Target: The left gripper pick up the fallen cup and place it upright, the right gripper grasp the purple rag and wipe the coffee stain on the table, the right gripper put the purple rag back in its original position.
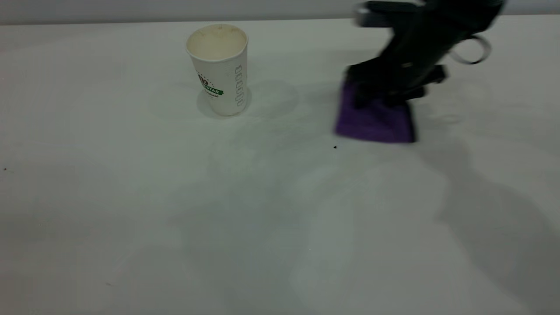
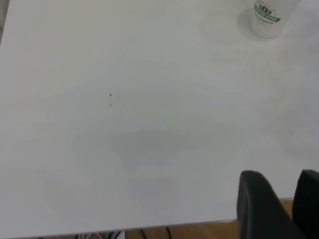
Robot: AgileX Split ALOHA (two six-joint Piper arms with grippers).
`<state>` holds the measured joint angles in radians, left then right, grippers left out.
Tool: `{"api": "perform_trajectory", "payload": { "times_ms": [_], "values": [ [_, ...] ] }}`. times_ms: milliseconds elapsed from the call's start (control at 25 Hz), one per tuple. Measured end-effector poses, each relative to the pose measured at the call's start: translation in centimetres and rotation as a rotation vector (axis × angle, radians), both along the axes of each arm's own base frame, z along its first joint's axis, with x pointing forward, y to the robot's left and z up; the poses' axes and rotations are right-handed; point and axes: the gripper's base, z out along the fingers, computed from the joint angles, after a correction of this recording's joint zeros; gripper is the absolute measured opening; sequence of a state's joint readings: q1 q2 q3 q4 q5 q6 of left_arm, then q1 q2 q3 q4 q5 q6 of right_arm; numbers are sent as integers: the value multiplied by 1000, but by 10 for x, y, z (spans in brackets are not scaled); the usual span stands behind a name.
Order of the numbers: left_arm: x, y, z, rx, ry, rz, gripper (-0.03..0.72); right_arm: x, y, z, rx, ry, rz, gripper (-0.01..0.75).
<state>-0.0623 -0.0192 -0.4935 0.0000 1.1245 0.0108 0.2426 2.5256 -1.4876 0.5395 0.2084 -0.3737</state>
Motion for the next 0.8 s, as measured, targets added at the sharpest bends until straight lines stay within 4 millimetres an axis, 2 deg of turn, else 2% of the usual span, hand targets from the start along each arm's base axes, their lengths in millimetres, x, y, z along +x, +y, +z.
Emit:
{"api": "perform_trajectory", "payload": {
  "times_ms": [120, 280, 400, 480, 520, 560, 680, 760, 800],
  "values": [
    [0, 0, 0, 0, 0, 0, 238, 6, -48, 1, -22, 39, -43, 584],
    [0, 0, 0, 0, 0, 0, 238, 7, -97, 6, -40, 86, -84, 583],
    [0, 0, 0, 0, 0, 0, 238, 4, -114, 17, -66, 118, -45, 584],
    [0, 0, 0, 0, 0, 0, 238, -1, -118, 33, -74, 156, -6, 586],
    [0, 0, 0, 0, 0, 0, 238, -3, -118, 46, -71, 169, 10, 586],
    [0, 0, 0, 0, 0, 0, 238, -3, -117, 67, -69, 162, 25, 586],
    [0, 0, 0, 0, 0, 0, 238, -7, -115, 145, -62, 95, 56, 588],
    [0, 0, 0, 0, 0, 0, 238, -20, -115, 199, -74, 56, 67, 588],
    [0, 0, 0, 0, 0, 0, 238, -28, -115, 219, -77, 62, 70, 588]
  ]
}}
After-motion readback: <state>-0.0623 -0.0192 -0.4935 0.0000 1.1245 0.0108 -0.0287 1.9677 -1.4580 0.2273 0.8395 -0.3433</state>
